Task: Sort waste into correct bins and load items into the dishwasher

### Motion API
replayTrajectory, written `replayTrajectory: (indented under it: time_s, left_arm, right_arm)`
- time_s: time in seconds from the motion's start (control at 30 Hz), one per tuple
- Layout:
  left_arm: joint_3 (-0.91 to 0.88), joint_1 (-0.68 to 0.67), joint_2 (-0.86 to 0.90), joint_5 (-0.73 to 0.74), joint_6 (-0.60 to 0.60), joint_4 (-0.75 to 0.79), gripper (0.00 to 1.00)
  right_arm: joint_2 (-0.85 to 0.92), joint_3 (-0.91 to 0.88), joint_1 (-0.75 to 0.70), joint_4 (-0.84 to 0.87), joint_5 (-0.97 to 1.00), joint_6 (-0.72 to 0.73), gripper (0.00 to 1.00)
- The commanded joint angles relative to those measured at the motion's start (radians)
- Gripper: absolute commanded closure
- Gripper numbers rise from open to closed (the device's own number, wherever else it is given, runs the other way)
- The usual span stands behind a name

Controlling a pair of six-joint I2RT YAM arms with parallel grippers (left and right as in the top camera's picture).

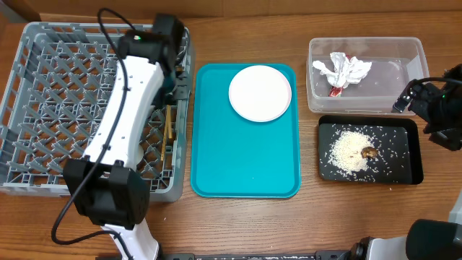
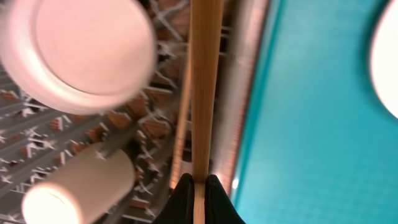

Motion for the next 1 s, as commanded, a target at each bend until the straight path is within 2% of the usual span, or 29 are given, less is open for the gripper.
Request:
replayTrajectory:
  time_s: [0.0, 0.23, 0.33, 0.43, 0.53, 0.6, 0.67, 0.83, 0.97]
  left_arm:
    - [0.003, 0.034, 0.053, -0.019, 0.042, 0.003, 0.96]
    - [0.003, 0.046, 0.114, 0.056, 0.063, -0.001, 0.96]
    - [0.025, 0.037, 0.105, 0.122, 0.084, -0.002, 0.93]
    - [0.064, 0.024, 0.102, 0.145, 0.101, -0.014, 0.85]
    - [0.099, 0.004, 0.100, 0.140, 0.101, -0.037, 0.67]
    - [0.109, -0.010, 0.100, 0.134, 0.105, -0.040, 0.60]
    - [0.109, -0.023, 0.100, 0.134, 0.102, -0.040, 0.59]
    - [0.109, -0.096, 0.100, 0.237, 0.095, -0.011, 0.62]
    - [0.109, -0.213, 0.101, 0.230, 0.179, 0.093, 0.61]
  right_arm:
    - [-0.018, 0.020, 0.001, 0.001, 0.003, 0.000, 0.00]
    - [-0.018, 0.020, 0.001, 0.001, 0.003, 0.000, 0.00]
    - [-0.018, 0.020, 0.001, 0.001, 0.003, 0.000, 0.00]
    - [-0.018, 0.020, 0.001, 0.001, 0.003, 0.000, 0.00]
    - [-0.018, 0.020, 0.001, 0.001, 0.003, 0.000, 0.00]
    - [-0.018, 0.020, 0.001, 0.002, 0.003, 0.000, 0.00]
    - [-0.018, 0.020, 0.001, 0.001, 0.003, 0.000, 0.00]
    - [-0.018, 0.020, 0.001, 0.002, 0.003, 0.000, 0.00]
    - [-0.018, 0.020, 0.001, 0.002, 0.003, 0.000, 0.00]
